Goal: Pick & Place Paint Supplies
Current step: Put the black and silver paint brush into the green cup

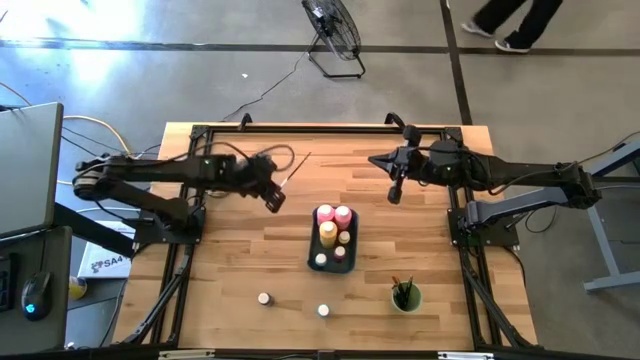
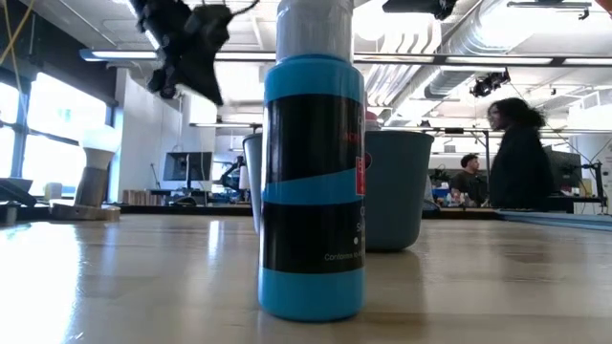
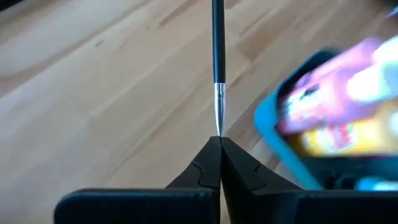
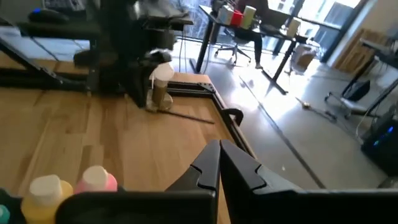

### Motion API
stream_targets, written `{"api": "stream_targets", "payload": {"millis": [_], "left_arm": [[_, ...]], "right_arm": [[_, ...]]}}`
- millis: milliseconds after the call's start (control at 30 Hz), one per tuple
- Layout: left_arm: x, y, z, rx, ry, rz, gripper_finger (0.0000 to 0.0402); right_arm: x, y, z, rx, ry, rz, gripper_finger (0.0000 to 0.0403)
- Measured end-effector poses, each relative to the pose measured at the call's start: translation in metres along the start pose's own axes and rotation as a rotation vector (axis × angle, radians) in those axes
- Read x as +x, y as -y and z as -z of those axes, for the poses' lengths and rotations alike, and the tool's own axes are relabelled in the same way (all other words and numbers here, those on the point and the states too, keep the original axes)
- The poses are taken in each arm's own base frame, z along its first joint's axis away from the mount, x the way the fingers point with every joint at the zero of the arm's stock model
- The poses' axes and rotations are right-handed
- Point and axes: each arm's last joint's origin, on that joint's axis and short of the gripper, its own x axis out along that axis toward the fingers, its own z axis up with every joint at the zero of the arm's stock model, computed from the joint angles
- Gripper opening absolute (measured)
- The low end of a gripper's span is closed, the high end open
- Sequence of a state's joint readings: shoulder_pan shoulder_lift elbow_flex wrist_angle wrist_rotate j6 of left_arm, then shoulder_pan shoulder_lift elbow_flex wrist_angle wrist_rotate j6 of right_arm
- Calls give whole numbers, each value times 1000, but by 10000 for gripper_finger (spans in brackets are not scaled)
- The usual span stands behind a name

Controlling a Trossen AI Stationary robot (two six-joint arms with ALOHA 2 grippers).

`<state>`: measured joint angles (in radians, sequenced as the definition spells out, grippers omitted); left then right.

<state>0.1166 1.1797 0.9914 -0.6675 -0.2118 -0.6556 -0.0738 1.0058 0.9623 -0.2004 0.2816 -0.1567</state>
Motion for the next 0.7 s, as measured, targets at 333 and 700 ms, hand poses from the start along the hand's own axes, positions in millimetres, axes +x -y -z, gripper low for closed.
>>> {"api": "stream_targets", "payload": {"millis": [333,700], "left_arm": [[-63,19,-69,24,95,156,0],[-83,38,-104,33,-3,159,0]], "right_arm": [[21,-8,-4,-261,67,-7,4],[48,-32,-11,-621,169,120,4]]}}
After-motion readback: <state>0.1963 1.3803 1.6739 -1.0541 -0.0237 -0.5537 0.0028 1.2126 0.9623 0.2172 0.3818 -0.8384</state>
